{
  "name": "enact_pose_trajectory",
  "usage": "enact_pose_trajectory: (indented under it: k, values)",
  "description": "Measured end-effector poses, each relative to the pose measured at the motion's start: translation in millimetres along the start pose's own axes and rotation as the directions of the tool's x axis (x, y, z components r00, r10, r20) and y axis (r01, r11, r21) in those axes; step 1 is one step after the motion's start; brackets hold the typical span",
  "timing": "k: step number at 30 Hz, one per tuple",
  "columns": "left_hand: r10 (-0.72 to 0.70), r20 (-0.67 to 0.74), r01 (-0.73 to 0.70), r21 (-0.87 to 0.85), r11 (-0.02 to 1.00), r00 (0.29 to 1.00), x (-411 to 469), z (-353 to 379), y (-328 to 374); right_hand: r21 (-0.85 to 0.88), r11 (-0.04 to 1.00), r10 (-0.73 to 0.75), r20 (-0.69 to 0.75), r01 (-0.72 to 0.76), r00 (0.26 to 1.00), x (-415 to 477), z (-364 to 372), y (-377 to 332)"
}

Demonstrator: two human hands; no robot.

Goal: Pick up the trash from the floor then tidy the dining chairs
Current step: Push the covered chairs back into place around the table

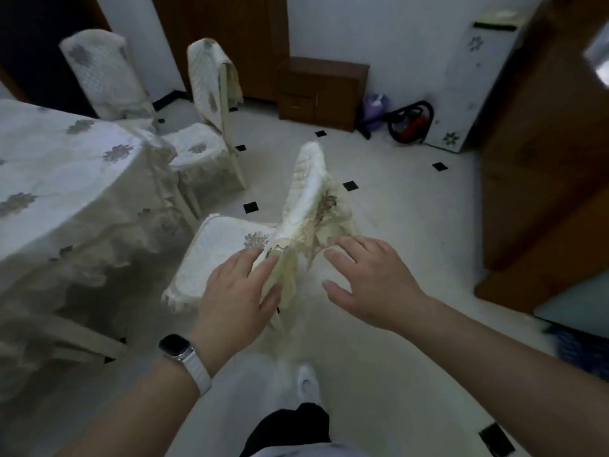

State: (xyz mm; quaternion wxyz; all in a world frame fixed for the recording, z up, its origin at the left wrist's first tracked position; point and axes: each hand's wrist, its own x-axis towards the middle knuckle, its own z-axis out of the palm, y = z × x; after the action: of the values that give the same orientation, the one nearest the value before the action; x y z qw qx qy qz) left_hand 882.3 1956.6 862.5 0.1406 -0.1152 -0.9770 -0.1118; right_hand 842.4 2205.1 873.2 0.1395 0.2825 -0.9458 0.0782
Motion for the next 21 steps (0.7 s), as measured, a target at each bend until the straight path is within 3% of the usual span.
enact_pose_trajectory:
  k: [12, 21]
  values:
    - [-0.068, 0.024, 0.071, -0.150, 0.986, 0.997, 199.4, 96.7, -14.1, -0.094, 0.996, 0.016, 0.064, -0.010, 0.998, 130.4, 38.2, 123.3]
    - [-0.103, 0.022, 0.105, -0.115, 0.988, 0.994, 280.6, 117.4, -28.4, -0.062, 0.998, -0.011, 0.060, 0.014, 0.998, 207.5, 61.9, 183.4]
